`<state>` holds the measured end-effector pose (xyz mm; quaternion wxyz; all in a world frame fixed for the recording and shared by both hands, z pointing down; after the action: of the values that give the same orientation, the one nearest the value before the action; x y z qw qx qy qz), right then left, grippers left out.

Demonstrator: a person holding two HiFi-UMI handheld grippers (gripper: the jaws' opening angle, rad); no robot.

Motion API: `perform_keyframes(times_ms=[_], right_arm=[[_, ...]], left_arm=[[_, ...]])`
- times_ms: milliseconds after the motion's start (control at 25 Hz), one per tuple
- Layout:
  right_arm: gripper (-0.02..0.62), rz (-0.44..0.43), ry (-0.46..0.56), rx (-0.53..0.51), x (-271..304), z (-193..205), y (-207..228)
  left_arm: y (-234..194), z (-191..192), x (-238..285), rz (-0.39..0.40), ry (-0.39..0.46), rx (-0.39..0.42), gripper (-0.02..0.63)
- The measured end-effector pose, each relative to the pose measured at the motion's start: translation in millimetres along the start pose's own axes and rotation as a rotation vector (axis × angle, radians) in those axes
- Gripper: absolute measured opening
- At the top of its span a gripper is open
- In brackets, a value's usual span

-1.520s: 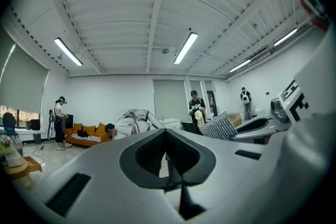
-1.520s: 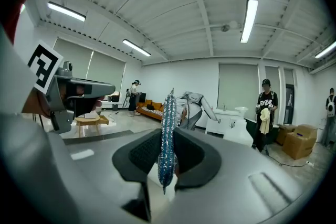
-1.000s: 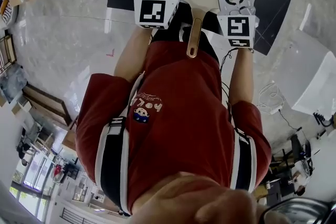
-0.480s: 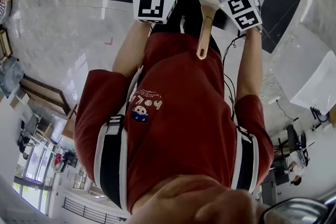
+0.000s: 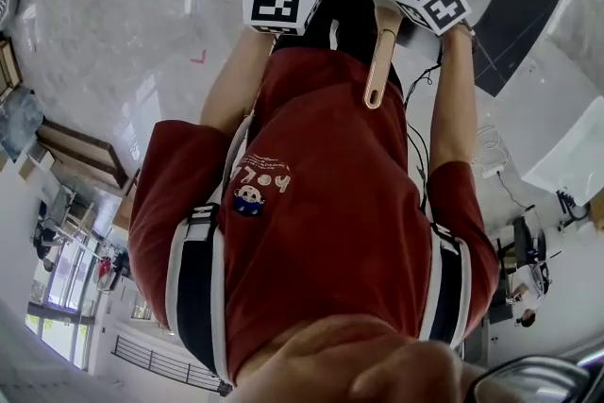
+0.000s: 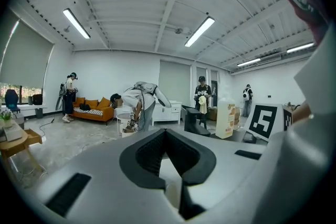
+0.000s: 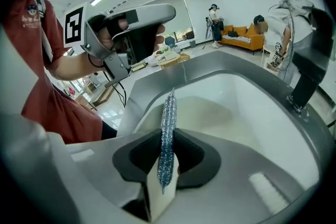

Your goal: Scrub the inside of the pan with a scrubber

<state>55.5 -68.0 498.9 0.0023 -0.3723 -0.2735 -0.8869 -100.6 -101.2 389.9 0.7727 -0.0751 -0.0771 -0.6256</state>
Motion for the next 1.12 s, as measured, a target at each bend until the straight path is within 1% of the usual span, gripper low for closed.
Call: perform_keyframes(times_ms=[200,400,560,760,1120], right_arm=[[0.083,-0.02,-0.012,0.021,8,7,3],[0.083,-0.029,0.005,0.041,13,1,4],[0.083,-0.026,-0.002,0.047,17,0,10],[0.083,-0.015,-0.011,0.034,24,-1,24],[0.083,0.037,0.029,0.068,33,-4,58]], left_arm=[[0,6,2,0.004,-0.016,-0.004,0.006],[3,13,5,0.005,-0.024,0.002,0.006],[7,18,9,0.009,-0.037,0.001,0.006],[4,20,11,0.001,-0.049,-0.003,0.006],[1,25,18,0.004,-0.075,0.003,0.006]])
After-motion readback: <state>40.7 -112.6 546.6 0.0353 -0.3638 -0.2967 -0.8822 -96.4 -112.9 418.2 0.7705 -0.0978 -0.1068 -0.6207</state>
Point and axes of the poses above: the fingertips, and each gripper's own axes: x forward along the fingers, y to its right, z out of its underside, the point moved 7 cm from there along -x, backward along the fingers, and after that the axes turned 11 degrees about -z, right-handed, at the moved point
